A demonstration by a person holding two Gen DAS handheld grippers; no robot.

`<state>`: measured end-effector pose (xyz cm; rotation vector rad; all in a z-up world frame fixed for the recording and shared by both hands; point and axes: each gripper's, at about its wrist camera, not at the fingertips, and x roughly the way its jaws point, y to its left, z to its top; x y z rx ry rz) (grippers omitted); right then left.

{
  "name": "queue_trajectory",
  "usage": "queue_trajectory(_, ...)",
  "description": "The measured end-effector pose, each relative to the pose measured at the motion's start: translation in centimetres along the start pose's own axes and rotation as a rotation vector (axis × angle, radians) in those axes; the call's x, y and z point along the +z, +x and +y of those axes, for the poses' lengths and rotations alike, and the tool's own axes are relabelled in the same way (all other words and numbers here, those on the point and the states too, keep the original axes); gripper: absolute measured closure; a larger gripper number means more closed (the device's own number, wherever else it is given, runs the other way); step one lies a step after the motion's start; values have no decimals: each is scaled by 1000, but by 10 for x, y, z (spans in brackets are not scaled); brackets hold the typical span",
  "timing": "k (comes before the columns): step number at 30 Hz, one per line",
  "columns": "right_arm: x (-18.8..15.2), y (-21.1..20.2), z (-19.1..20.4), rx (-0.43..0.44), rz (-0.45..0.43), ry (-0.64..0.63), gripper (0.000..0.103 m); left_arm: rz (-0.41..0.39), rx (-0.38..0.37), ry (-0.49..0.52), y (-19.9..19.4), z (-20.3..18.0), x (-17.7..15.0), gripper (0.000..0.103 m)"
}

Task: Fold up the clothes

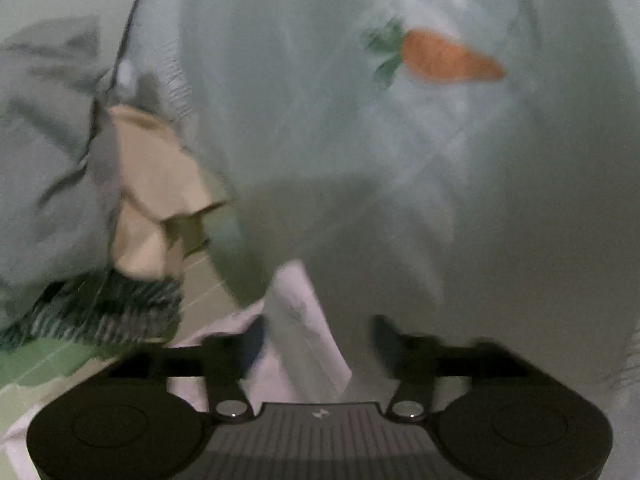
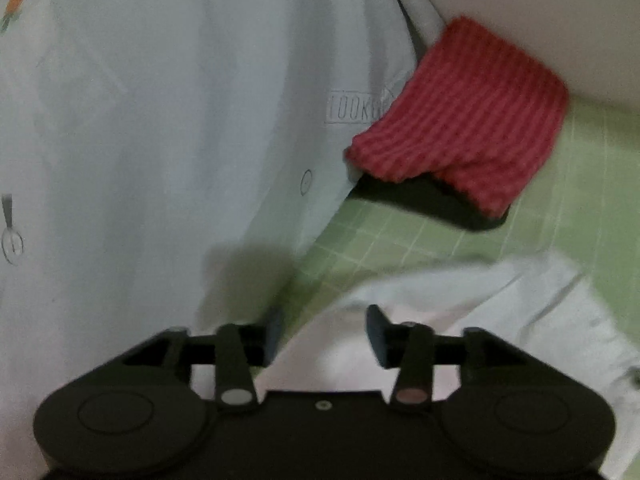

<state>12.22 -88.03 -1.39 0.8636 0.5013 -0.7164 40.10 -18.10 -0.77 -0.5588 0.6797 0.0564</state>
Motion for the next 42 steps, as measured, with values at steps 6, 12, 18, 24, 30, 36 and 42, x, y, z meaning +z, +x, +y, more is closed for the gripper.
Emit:
queue_trajectory(6, -63, -43, -28, -157, 22, -90, 31, 75, 257, 155, -32, 60, -65, 18)
queue_trajectory(12, -109, -68, -66, -216, 100, 47, 25, 125, 279, 40, -31, 93, -89, 18)
queue_trajectory(18, -128, -52, -77, -215, 181, 176, 21, 168, 298, -61, -29, 122, -110, 15)
queue_trajectory(24, -130, -43, -78, -184, 186, 210, 63, 165, 304, -33, -20, 113, -101, 76)
queue_trajectory(30, -104, -62, -82, -116, 159, 82, 89, 163, 242, -72, -53, 118, -96, 87)
queue_trajectory(36, -92, -93, -103, -137, 100, -21, 89, 185, 230, -123, -137, 152, -148, 88)
queue_trajectory(42, -110, -98, -129, -205, 139, -101, 83, 216, 264, -165, -218, 198, -211, 75)
